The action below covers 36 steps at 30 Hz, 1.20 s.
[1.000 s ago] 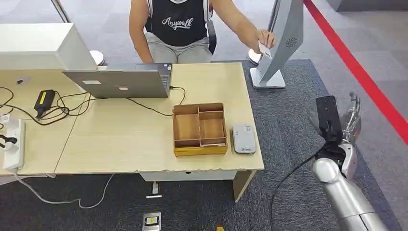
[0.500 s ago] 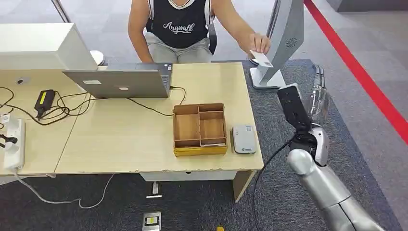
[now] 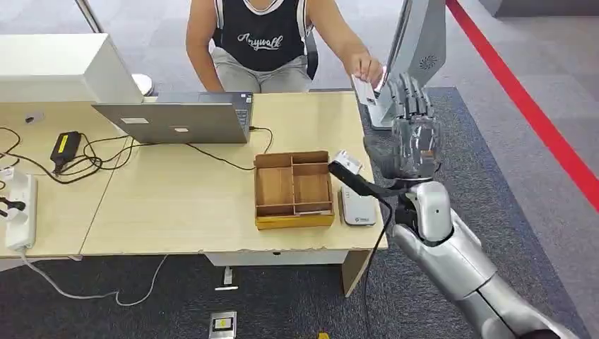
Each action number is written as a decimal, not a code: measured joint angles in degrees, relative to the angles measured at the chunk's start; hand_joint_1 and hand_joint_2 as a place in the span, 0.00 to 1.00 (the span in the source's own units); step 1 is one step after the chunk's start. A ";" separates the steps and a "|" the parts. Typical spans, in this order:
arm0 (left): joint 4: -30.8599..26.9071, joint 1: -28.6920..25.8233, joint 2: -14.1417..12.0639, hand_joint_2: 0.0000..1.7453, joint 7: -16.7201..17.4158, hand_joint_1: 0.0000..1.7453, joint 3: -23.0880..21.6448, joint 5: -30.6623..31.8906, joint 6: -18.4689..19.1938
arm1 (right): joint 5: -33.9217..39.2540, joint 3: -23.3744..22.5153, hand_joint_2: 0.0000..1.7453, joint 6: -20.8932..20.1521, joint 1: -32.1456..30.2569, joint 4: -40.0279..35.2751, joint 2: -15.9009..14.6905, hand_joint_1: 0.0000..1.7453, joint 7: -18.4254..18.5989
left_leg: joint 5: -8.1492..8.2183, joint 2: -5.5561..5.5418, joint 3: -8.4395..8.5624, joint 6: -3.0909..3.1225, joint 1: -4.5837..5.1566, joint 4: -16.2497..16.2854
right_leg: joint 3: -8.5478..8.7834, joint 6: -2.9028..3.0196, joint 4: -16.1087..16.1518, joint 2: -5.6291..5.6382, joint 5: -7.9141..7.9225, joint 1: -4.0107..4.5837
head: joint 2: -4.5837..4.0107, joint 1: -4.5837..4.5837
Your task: Pass the card to the sensor for recognition and then transmit it.
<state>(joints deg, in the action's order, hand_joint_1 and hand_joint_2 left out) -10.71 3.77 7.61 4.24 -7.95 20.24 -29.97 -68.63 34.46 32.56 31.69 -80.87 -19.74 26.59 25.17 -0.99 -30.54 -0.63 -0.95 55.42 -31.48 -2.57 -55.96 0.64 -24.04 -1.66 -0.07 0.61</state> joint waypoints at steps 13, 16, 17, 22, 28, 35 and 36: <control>-0.02 0.00 -0.55 0.00 0.00 0.00 -1.64 -0.68 0.44 | 2.45 6.72 1.00 -11.34 10.01 5.23 2.71 0.00 0.07 | -0.02 -0.02 -0.03 -0.01 -0.02 0.00 | -0.02 0.01 -0.03 0.00 0.01 0.01 | -0.02 0.02; -0.02 -0.01 -0.70 0.00 -0.02 0.00 -2.34 -0.59 0.59 | 4.22 8.17 1.00 -14.88 12.68 7.76 3.32 0.00 0.18 | -0.02 0.00 -0.03 -0.01 -0.02 0.00 | -0.03 0.01 -0.02 0.00 0.01 0.01 | 0.00 0.00; -0.02 0.00 -0.72 0.00 -0.13 0.00 -2.47 -0.59 0.61 | 4.83 8.69 1.00 -16.03 13.63 8.91 3.43 0.00 0.25 | -0.02 -0.01 -0.03 -0.01 -0.01 0.01 | -0.04 0.01 -0.02 0.00 0.01 0.01 | 0.00 0.00; -0.02 -0.06 -0.83 0.00 -0.63 0.00 -2.95 -0.74 0.48 | 7.02 10.66 1.00 -18.40 17.00 13.10 4.18 0.00 0.25 | -0.02 -0.02 -0.04 -0.01 -0.01 0.01 | -0.05 0.01 -0.02 -0.01 0.01 0.01 | 0.00 0.00; -0.02 -0.08 -0.90 0.00 -0.11 0.00 -3.96 -0.65 0.55 | 8.76 12.53 1.00 -18.95 20.31 17.90 4.96 0.00 0.25 | -0.02 -0.02 -0.04 -0.01 -0.02 0.01 | -0.06 0.01 -0.02 -0.01 0.01 0.01 | 0.00 0.00; -0.02 -0.10 -1.01 0.00 0.37 0.00 -4.66 -0.96 0.48 | 10.45 14.61 1.00 -17.48 22.85 22.25 6.23 0.00 -0.13 | -0.02 -0.01 -0.04 -0.01 -0.02 0.01 | -0.07 0.01 -0.02 -0.01 0.01 0.02 | 0.00 0.00; -0.02 -0.10 -1.03 0.00 0.39 0.00 -4.77 -0.94 0.48 | 10.58 14.98 1.00 -17.30 23.17 22.86 6.38 0.00 -0.15 | -0.02 -0.01 -0.04 -0.01 -0.02 0.01 | -0.07 0.01 -0.02 -0.01 0.01 0.02 | 0.00 0.02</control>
<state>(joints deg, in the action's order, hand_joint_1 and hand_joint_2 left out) -10.73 3.68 6.58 4.63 -12.72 19.30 -29.48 -58.05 49.44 15.26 54.85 -58.01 -13.36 26.45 25.15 -1.01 -30.58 -0.64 -0.97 55.43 -31.55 -2.56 -55.98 0.64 -24.03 -1.64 -0.07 0.63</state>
